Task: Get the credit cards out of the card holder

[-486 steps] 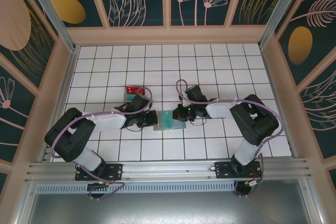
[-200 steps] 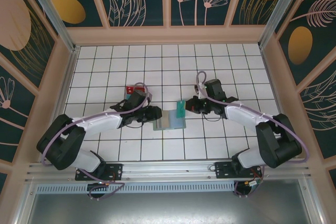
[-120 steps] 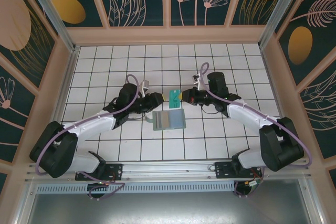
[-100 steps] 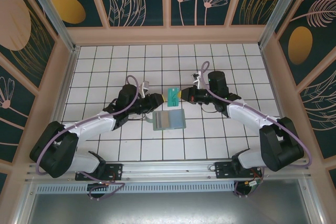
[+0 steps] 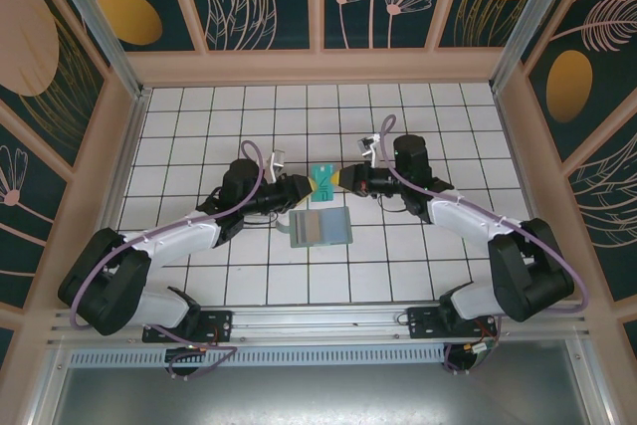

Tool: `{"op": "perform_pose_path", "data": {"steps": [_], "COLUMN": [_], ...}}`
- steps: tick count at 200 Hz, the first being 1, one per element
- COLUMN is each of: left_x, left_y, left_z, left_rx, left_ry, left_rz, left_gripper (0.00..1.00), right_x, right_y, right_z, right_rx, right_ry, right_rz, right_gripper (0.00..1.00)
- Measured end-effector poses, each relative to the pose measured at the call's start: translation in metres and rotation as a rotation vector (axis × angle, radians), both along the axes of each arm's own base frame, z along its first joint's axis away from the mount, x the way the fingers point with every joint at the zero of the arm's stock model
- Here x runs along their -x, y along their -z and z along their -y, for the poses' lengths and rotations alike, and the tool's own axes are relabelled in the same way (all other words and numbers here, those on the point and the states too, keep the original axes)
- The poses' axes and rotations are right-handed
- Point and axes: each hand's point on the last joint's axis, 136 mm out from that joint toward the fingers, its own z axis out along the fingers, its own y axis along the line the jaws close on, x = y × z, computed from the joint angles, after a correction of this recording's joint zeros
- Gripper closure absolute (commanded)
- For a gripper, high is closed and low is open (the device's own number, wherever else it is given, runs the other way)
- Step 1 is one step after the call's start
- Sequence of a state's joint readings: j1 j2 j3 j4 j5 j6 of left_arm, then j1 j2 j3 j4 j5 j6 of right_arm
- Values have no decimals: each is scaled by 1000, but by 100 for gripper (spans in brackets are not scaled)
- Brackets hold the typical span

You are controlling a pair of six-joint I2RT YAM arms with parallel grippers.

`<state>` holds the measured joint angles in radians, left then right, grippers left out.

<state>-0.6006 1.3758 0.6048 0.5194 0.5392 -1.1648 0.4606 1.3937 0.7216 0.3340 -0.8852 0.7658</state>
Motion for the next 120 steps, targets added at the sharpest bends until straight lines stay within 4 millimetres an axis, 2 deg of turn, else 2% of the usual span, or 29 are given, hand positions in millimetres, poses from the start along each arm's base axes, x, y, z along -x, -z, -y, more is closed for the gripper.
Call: {"op": "perform_pose_path", "data": {"steps": [38,59,64,72,82,102,120], "left_x": [0,1,1,1,2,3,3], "left_y": [-3,-7,-8,-8,-10,-13,-10], "left_z": [-2,-2,-2,-2,-2,-4,-9], "left_rx": [18,26,27,28,31,14,-57], "left_ry": [-4,-1,-1,-1,-1,3,4], "left_rz": [1,12,13,15,21,47,74], "left_gripper": [100,100,100,100,100,100,100], "right_x": [-3,-3,-4,-4,-3,0,1], "right_y": [8,13,12,12,12,15,20], "right_z": [2,2,2,2,1,-1,1], "right_rx": [12,17,15,14,15,26,47], "right_ry": [18,22,22,22,17,5,7], "right_rz": [-11,-20,-17,-17,-15,-12,-18], "right_gripper": [100,100,91,69,52,28,16]}}
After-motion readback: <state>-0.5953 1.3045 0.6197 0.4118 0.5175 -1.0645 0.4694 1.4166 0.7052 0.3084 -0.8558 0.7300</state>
